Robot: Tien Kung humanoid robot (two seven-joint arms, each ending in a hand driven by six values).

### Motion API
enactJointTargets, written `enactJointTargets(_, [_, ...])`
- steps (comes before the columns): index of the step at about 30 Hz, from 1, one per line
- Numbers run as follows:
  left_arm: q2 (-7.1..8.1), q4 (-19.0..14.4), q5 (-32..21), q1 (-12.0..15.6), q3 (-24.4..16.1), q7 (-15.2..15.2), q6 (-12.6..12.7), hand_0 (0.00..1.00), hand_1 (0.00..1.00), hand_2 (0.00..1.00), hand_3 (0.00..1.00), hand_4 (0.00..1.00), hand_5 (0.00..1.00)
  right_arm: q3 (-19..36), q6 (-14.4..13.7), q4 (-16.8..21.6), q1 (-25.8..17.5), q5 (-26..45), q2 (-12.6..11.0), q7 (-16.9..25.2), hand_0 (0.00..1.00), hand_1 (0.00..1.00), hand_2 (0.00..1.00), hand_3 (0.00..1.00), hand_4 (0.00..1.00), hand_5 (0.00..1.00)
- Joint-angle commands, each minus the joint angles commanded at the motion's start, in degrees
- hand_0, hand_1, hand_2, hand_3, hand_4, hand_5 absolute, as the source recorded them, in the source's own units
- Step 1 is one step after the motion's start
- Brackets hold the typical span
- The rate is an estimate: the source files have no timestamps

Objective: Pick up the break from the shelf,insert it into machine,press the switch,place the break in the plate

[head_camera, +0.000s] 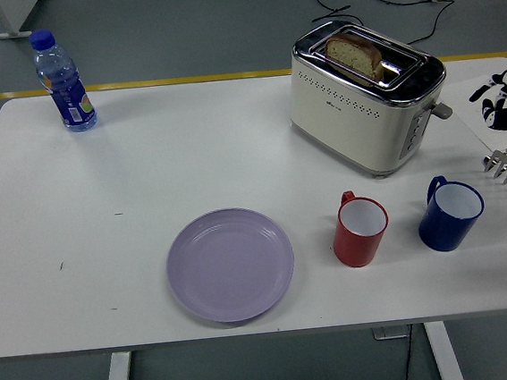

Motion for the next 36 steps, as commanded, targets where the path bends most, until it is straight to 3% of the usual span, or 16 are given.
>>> enactJointTargets(4, [-0.02, 0.0, 0.2, 0.0, -0.1, 0.1, 0.0, 0.701, 0.685, 0.737, 0.739, 0.499, 0.998, 1.9, -1.7, 1.3, 0.3, 1.8, -0.4, 1.2, 0.112, 0.129, 0.249, 0.610, 0.444, 0.002])
enactJointTargets(5, [-0.03, 0.0, 0.2, -0.1, -0.1, 0.1, 0.0, 0.700, 0.686, 0.737, 0.739, 0.500, 0.998, 2.2, -2.2, 1.8, 0.4, 2.5, -0.5, 1.9, 0.366, 0.433, 0.508, 0.798, 0.468, 0.154])
enactJointTargets(10, [-0.03, 0.0, 0.2, -0.1, -0.2, 0.2, 0.0, 0.700, 0.686, 0.737, 0.739, 0.500, 0.998, 2.1, -3.3, 3.9, 1.7, 1.7, -0.7, 5.1, 0.366, 0.433, 0.508, 0.798, 0.468, 0.154])
enactJointTargets(11, [-0.04, 0.0, 0.3, -0.2, -0.2, 0.2, -0.1, 0.701, 0.686, 0.737, 0.739, 0.501, 0.998, 2.0, -3.2, 4.3, 2.0, 1.9, -0.6, 5.6, 0.692, 0.674, 0.764, 0.875, 0.586, 0.221])
enactJointTargets(16, [-0.03, 0.0, -0.2, -0.3, 0.1, 0.2, 0.0, 0.701, 0.686, 0.737, 0.739, 0.501, 0.998, 0.0, -1.9, 5.7, 4.3, 3.9, 0.5, 6.7, 0.692, 0.674, 0.764, 0.875, 0.586, 0.221])
enactJointTargets(17, [-0.04, 0.0, -0.2, -0.3, 0.2, 0.2, 0.0, 0.701, 0.686, 0.737, 0.739, 0.501, 0.998, -0.4, -1.6, 5.7, 4.8, 4.5, 0.8, 6.9, 0.884, 0.824, 0.934, 0.936, 0.719, 0.323])
enactJointTargets(22, [0.02, 0.0, -0.6, -0.5, 0.5, 0.1, 0.0, 0.701, 0.686, 0.737, 0.739, 0.501, 0.998, -2.6, -1.0, 5.2, 7.2, 6.0, 2.5, 7.2, 0.884, 0.824, 0.934, 0.936, 0.719, 0.323])
enactJointTargets(23, [0.07, 0.0, -0.9, -0.6, 0.8, 0.1, 0.0, 0.701, 0.686, 0.737, 0.739, 0.500, 0.998, -3.8, -0.3, 4.6, 8.8, 6.6, 3.8, 7.1, 0.933, 0.873, 0.969, 0.957, 0.768, 0.347])
enactJointTargets(30, [0.18, 0.0, -1.4, -0.8, 1.3, 0.0, 0.1, 0.701, 0.682, 0.736, 0.738, 0.499, 0.998, -6.2, 0.2, 2.7, 12.9, 6.6, 7.4, 6.9, 0.944, 0.883, 0.977, 0.957, 0.780, 0.354])
enactJointTargets(34, [0.29, 0.0, -1.9, -0.9, 1.8, -0.1, 0.1, 0.701, 0.682, 0.736, 0.738, 0.499, 0.998, -8.0, 0.7, -0.2, 15.8, 6.0, 10.2, 6.6, 0.944, 0.883, 0.977, 0.957, 0.780, 0.354])
enactJointTargets(36, [0.34, 0.0, -2.2, -0.9, 2.2, -0.2, 0.2, 0.697, 0.679, 0.733, 0.738, 0.499, 0.998, -8.7, 0.8, -1.8, 17.0, 4.7, 11.3, 6.4, 0.922, 0.868, 0.923, 0.908, 0.800, 0.348])
